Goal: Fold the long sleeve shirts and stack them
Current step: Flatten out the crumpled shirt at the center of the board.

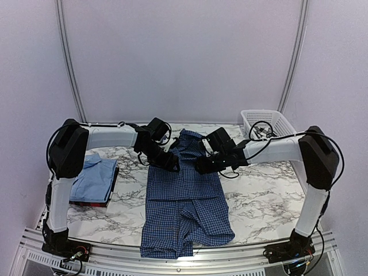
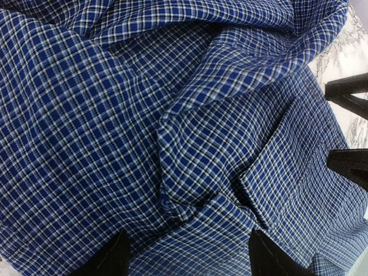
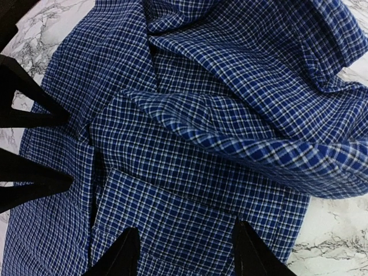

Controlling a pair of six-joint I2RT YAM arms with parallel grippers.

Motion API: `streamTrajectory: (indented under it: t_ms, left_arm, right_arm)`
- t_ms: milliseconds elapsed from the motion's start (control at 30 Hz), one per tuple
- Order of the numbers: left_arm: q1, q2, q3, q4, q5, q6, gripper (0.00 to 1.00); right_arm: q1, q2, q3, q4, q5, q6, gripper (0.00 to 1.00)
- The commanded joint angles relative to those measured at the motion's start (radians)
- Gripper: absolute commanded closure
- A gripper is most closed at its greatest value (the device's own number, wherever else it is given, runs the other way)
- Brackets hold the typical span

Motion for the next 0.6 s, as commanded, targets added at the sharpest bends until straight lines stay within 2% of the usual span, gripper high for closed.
streamTrajectory:
  t_ms: [0,300,467,567]
  left_arm:
    - [-0.009,-0.001,-0.001,-0.004,0.035,0.006,0.29]
    - [-0.028,-0.038,-0.037,-0.005,0.034,-0.004,0.46]
    - [-0.034,-0.043,-0.047,-0.002,0.037,-0.011,0.59]
    - [-0.037,-0.045,-0.051,0.001,0.032,-0.018,0.7]
  right_arm:
    - [-0.011,0.04,0.068,0.018,-0.008,-0.029,0.49]
    - [-0.014,0.089,0.095,0.016,-0.006,-0.039,0.49]
    - [-0.014,0.1,0.097,0.016,0.0,-0.041,0.49]
    - [-0.014,0.108,0.099,0.013,0.008,-0.048,0.46]
